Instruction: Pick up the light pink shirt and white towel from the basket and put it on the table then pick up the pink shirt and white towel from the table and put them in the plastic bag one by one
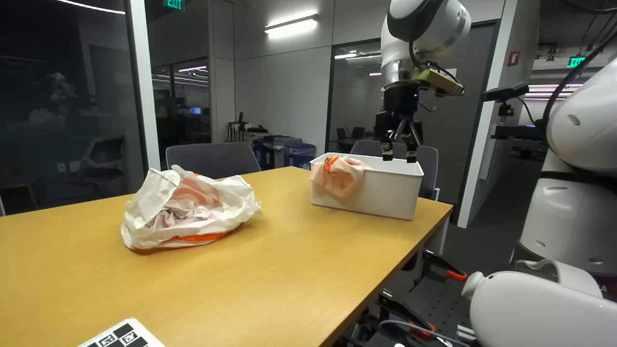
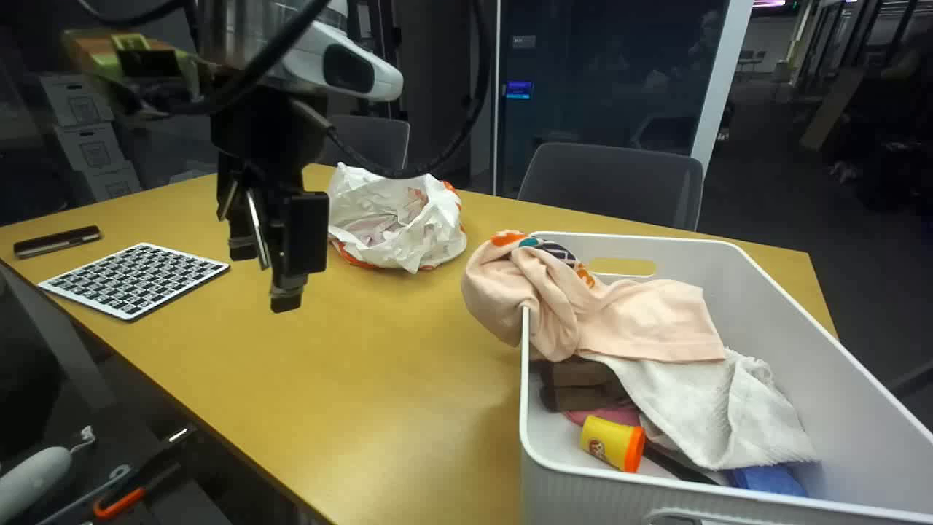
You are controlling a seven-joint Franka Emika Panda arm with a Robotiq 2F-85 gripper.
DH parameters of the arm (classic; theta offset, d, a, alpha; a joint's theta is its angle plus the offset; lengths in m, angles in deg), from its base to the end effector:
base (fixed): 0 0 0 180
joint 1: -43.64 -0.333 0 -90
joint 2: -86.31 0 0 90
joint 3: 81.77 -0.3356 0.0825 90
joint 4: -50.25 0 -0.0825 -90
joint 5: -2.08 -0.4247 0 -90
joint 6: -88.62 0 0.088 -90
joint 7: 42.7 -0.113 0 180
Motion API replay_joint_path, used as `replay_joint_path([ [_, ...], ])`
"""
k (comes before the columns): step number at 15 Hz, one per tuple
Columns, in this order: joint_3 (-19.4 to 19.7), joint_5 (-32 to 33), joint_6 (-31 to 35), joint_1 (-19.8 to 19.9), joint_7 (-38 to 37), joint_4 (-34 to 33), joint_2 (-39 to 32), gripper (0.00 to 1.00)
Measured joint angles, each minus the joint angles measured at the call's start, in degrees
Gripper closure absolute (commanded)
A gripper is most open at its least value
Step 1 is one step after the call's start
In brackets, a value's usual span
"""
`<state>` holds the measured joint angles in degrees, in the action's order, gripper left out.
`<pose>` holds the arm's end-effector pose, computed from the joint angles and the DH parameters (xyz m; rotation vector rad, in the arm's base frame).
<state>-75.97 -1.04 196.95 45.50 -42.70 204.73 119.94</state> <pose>0.3491 -0.0393 0.3812 -2.9995 0.2005 0.3247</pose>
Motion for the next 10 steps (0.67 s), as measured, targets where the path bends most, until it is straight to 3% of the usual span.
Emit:
replay_joint_path([
  [8, -0.50, 0.00, 0.16, -0.13, 0.27, 0.20, -0.54, 0.00],
  [10, -1.14, 0.17, 3.08, -0.13, 0.28, 0.12, -2.03, 0.00],
])
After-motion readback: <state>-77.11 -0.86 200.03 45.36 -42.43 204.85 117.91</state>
